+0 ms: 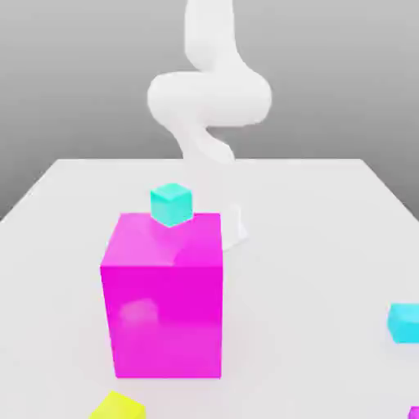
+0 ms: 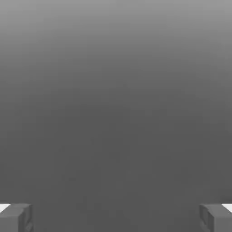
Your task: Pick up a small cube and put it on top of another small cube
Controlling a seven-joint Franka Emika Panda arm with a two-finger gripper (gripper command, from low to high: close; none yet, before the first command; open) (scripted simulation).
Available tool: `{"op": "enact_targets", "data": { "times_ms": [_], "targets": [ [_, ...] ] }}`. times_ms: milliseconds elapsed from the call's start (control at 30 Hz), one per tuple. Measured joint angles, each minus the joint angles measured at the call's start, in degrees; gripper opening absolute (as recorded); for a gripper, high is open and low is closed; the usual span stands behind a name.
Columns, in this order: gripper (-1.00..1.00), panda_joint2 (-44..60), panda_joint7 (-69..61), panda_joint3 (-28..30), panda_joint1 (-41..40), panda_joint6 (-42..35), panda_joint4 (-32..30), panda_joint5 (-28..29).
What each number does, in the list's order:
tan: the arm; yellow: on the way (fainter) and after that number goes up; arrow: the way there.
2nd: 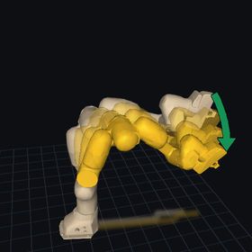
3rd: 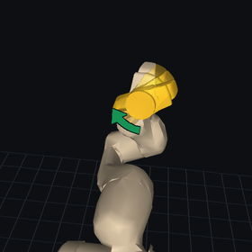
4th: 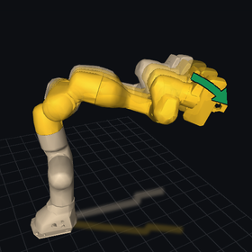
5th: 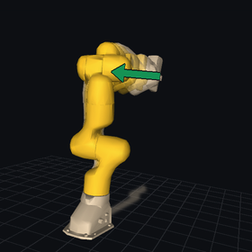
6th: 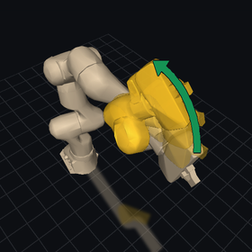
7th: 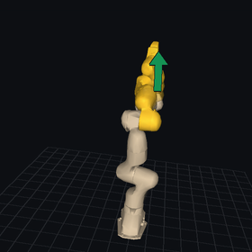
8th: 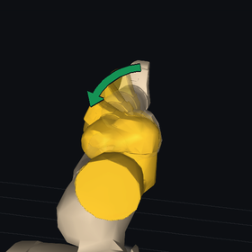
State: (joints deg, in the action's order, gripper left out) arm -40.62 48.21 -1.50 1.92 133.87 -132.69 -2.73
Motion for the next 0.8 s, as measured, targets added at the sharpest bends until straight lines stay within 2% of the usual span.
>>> {"op": "enact_targets", "data": {
  "times_ms": [267,467,633,800],
  "targets": [
    [0.0,16.7,9.5,-7.7,5.4,6.6,-2.9,-6.4],
    [0.0,29.0,20.0,-15.2,8.5,11.8,-5.1,-6.3],
    [0.0,39.8,32.7,-20.3,12.9,16.4,-7.1,-0.6],
    [0.0,50.9,48.7,-19.1,20.0,20.5,-8.8,9.7]
  ]
}}
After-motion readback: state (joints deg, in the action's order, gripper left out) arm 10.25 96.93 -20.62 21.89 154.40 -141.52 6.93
